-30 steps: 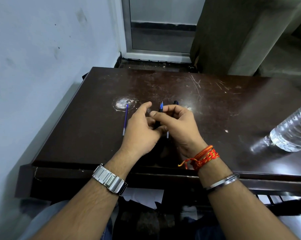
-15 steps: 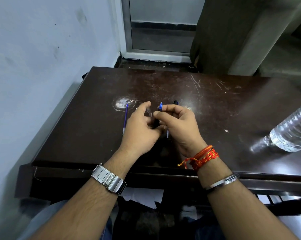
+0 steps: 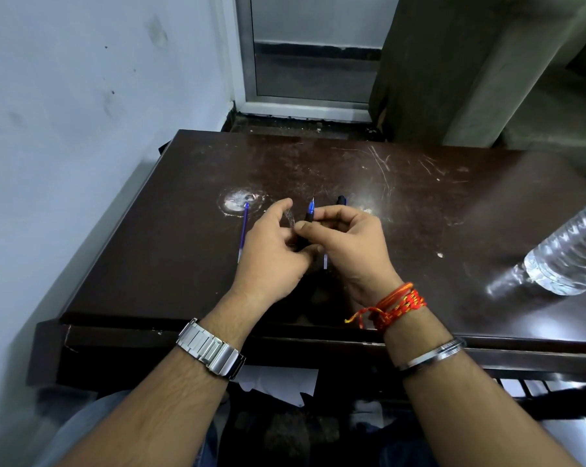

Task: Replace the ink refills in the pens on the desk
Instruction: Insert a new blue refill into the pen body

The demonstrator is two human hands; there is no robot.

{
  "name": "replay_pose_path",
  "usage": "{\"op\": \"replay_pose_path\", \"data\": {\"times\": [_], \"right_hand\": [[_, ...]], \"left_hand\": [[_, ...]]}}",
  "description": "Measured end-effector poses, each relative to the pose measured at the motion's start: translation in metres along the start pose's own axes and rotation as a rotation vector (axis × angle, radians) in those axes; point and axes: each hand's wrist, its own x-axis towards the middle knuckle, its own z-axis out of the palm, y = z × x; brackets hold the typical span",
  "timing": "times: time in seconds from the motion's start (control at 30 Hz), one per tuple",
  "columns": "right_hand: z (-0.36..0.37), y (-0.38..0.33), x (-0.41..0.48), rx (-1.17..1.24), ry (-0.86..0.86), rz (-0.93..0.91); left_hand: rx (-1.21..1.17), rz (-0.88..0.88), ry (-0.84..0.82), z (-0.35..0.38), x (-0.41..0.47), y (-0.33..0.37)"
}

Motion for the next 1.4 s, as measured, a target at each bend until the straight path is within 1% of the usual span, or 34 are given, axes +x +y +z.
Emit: {"op": "replay_pose_path", "data": {"times": [0.07,0.17,0.3,0.43,0.53,0.8,0.93,1.03,1.13,1.27,1.4], "right_hand": [[0.0000,0.0001,-0.0002,-0.012,0.029,-0.015],[0.0024,-0.0008,0.0000,0.031,0.001,0.009],[0.0033,0.0015,0.0001,0.004,0.021,-0.008],[0.0030,-0.0009,-0.0005,0.033,-0.012,0.026],[0.0002,-0.0028,-0.0011,-0.003,-0.008,-0.012],[0.0005,-0.0051,-0.0027,0.031,0.047,0.031],[0.0015,-0.0055,-0.0022,0.049,-0.028,0.066],[0.0006,-0.0048,-0.0033,-0.001,-0.005,0.027],[0.0007,-0.0053,-0.0036,0.002,0.032,0.025],[0.0001,-0.0068,-0.0032,0.037,-0.038,0.039],[0.0013,-0.0063,-0.0030,-0.013,0.034,0.009]], "left_hand": [[0.020,0.000,0.015,-0.0001,0.0003,0.0000],[0.027,0.002,0.027,0.0004,0.0001,-0.0001],[-0.004,0.000,-0.002,0.0019,-0.0003,0.0009],[0.030,-0.006,0.021,0.0001,-0.0007,0.0018],[0.010,0.009,0.001,-0.0007,-0.0012,0.0029],[-0.063,-0.022,-0.032,0.0026,0.0002,0.0015],[-0.127,-0.040,-0.033,0.0021,-0.0001,0.0023],[-0.131,-0.046,-0.037,0.0021,0.0001,0.0018],[-0.142,-0.042,-0.060,0.0025,-0.0003,0.0016],[-0.163,-0.045,-0.043,0.0022,0.0011,0.0005],[-0.156,-0.040,-0.035,0.0044,0.0014,-0.0017]]}}
